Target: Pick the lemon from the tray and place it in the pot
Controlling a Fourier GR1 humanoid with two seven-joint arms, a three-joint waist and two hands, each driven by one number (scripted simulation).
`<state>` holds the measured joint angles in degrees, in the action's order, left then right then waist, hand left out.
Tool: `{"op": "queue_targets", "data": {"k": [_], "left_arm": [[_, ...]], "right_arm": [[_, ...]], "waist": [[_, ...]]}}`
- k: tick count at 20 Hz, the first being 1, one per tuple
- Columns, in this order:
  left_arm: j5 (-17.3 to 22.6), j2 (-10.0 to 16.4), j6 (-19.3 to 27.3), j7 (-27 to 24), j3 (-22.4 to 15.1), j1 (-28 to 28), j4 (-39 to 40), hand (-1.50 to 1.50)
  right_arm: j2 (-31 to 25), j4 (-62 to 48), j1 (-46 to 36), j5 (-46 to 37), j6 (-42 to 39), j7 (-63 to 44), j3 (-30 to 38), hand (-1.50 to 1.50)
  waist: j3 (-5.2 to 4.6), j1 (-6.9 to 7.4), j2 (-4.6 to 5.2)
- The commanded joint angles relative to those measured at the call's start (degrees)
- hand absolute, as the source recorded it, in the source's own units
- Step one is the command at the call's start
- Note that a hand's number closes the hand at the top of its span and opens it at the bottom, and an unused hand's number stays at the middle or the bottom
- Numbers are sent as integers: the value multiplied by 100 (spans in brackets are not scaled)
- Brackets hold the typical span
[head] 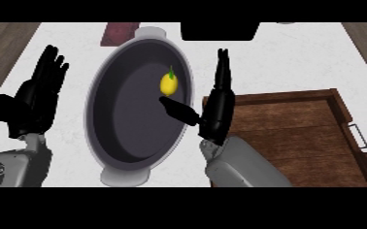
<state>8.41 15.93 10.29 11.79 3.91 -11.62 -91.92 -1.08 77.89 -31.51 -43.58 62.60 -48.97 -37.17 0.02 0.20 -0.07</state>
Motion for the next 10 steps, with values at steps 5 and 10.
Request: {"op": "queue_targets", "data": {"k": [5,10], "left_arm": [[-186,-151,-34,-156,65,66,39,0],[-467,-453,227,13,-164,-109,-8,0]], "right_arm": [[-463,1732,1381,37,-555,423,-46,-150],[-871,2051,1777,654,-687,956,74,-150]], "waist": [[-3,-54,-5],[-1,-37,5]]}}
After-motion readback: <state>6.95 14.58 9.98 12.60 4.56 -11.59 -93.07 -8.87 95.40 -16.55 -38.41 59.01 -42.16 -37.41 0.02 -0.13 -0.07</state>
